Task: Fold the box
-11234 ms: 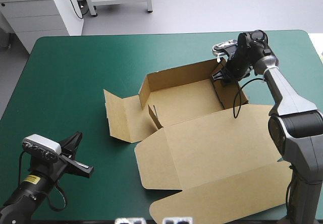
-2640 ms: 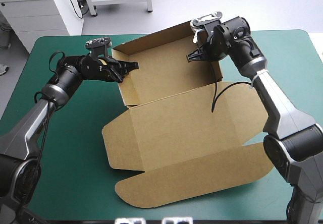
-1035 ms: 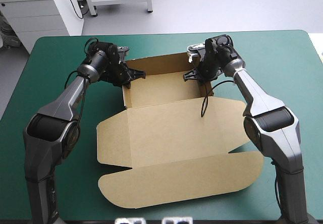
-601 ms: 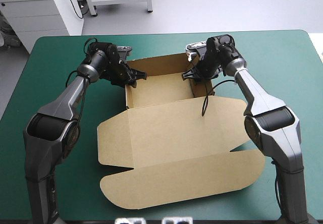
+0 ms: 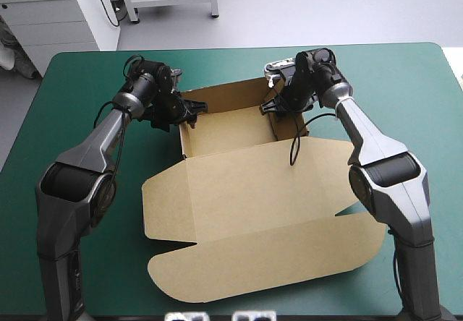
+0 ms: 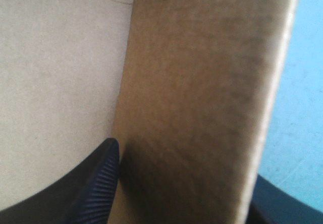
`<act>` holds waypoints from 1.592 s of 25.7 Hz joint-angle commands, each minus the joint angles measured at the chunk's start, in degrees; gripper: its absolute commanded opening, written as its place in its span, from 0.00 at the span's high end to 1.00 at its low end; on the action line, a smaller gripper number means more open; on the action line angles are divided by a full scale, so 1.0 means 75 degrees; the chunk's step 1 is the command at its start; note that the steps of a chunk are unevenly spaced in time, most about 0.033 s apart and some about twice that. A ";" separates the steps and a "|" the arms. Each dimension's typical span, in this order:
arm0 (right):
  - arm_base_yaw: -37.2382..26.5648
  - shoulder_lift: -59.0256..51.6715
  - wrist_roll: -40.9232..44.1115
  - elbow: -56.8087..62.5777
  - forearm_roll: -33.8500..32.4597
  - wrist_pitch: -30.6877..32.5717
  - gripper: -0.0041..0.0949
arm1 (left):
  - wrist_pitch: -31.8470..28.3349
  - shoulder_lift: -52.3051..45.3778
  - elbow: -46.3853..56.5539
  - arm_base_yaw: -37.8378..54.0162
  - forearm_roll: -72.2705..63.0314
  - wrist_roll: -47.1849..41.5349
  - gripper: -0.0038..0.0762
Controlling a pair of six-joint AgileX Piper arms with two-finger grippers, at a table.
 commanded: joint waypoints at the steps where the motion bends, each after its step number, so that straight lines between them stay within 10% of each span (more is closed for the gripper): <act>1: -0.0114 -0.0398 -0.0166 -0.0204 -0.0675 0.0172 0.45 | 0.0820 -0.0197 -0.0301 -0.0161 0.0033 -0.0341 0.43; 33: -0.0344 -0.2384 -0.0450 -0.0336 -0.1231 0.0172 0.39 | 0.0820 -0.1475 -0.2038 -0.0176 -0.0273 0.1219 0.43; 41: -0.0344 -0.3665 -0.0417 -0.0336 -0.1160 0.0172 0.74 | 0.0820 -0.3218 -0.2038 -0.0176 -0.0217 0.2048 0.73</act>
